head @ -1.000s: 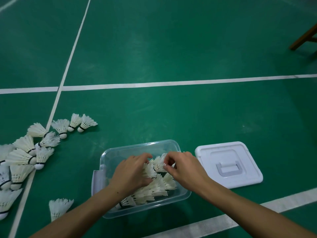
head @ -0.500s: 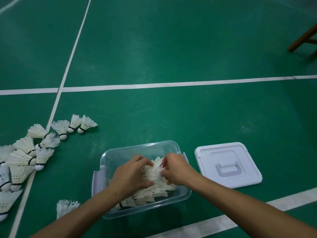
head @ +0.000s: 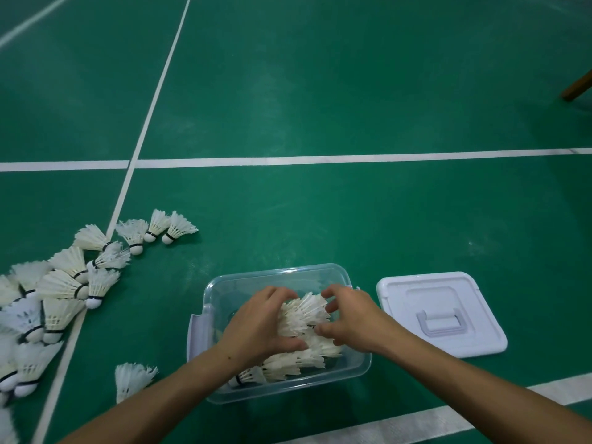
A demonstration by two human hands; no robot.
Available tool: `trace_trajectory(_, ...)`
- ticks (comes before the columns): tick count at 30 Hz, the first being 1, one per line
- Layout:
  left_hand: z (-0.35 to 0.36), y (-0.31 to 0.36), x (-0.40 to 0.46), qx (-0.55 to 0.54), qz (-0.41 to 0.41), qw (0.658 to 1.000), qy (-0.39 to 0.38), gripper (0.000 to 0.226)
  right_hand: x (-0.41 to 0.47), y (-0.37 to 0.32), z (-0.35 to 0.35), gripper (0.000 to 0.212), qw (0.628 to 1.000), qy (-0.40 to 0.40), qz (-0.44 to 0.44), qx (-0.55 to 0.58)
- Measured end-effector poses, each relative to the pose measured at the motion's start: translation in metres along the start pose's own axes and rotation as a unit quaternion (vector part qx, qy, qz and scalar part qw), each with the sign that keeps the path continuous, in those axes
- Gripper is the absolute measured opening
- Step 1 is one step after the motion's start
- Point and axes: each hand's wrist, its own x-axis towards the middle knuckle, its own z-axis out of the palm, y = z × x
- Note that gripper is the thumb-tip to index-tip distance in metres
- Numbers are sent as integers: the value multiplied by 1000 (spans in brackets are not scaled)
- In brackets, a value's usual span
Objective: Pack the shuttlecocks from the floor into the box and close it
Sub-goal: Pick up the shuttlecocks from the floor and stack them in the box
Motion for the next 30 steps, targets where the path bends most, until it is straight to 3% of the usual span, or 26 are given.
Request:
trace_trajectory(7, -71, 11, -20, -114, 38, 983, 135, 68, -20, -43, -41, 62, 990, 45, -136, 2)
trace_trajectory(16, -168, -55, -110, -115, -42, 948, 294, 55, -15, -176, -23, 55, 951, -10, -305, -55)
trace_trajectory(24, -202, -153, -235, -72, -197, 918, 336, 52, 13, -258, 92, 57, 909, -104, -395, -83)
trace_trajectory(30, -179, -210, -296, -13, -278, 919, 278, 66, 27, -258, 159, 62, 900, -132, -393, -131)
